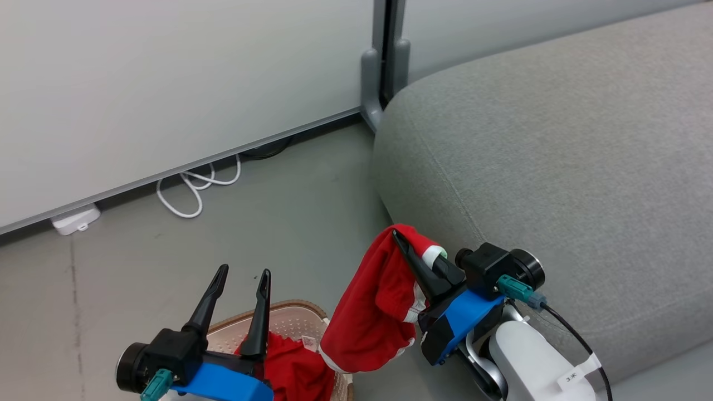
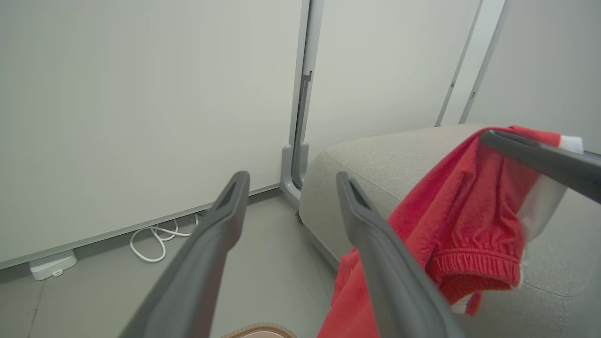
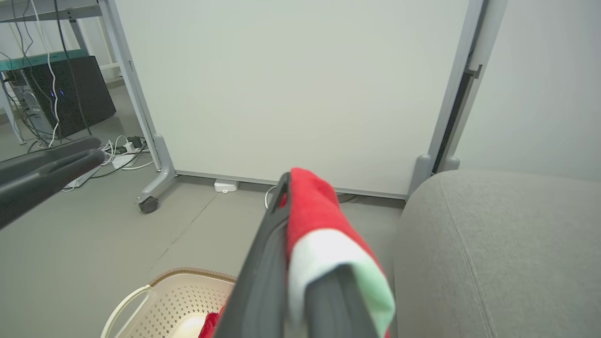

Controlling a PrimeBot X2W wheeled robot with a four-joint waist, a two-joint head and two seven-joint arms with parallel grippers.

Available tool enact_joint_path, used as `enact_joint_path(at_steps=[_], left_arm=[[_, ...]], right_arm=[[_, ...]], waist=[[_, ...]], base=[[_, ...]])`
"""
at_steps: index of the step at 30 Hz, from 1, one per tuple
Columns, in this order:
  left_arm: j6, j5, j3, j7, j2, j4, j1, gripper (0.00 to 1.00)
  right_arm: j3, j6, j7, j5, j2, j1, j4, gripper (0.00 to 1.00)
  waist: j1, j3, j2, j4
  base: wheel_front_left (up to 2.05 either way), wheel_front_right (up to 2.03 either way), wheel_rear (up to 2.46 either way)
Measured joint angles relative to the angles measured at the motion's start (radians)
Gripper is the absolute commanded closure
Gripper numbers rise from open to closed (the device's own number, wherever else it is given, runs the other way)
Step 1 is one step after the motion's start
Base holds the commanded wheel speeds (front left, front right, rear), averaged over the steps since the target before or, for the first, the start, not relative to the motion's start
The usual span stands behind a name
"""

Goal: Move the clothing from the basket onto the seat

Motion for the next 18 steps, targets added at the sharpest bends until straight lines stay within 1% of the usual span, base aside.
enact_joint_path(at_steps=[6,12,16,18], left_arm=[[0.0,0.003,0.007,0.0,0.011,-0.002,-0.009,0.0],[0.0,0.005,0.006,0.0,0.024,-0.003,-0.016,0.0],[0.0,0.005,0.001,0.0,0.027,-0.002,-0.016,0.0],[0.0,0.005,-0.01,0.0,0.028,-0.001,-0.02,0.0]], right_arm=[[-0.008,0.0,0.009,0.001,0.0,0.033,-0.055,1.0],[-0.028,0.0,0.009,0.001,-0.001,0.065,-0.084,1.0],[-0.038,0.0,0.012,-0.008,0.0,0.081,-0.104,1.0],[-0.055,0.0,0.012,-0.012,-0.001,0.094,-0.118,1.0]], waist=[[0.0001,0.026,0.0,-0.101],[0.0,0.047,0.0,-0.195],[0.0,0.054,0.0,-0.247],[0.0,0.058,0.0,-0.262]], base=[[0.0,0.0,0.0],[0.0,0.0,0.0],[0.0,0.0,0.0],[0.0,0.0,0.0]])
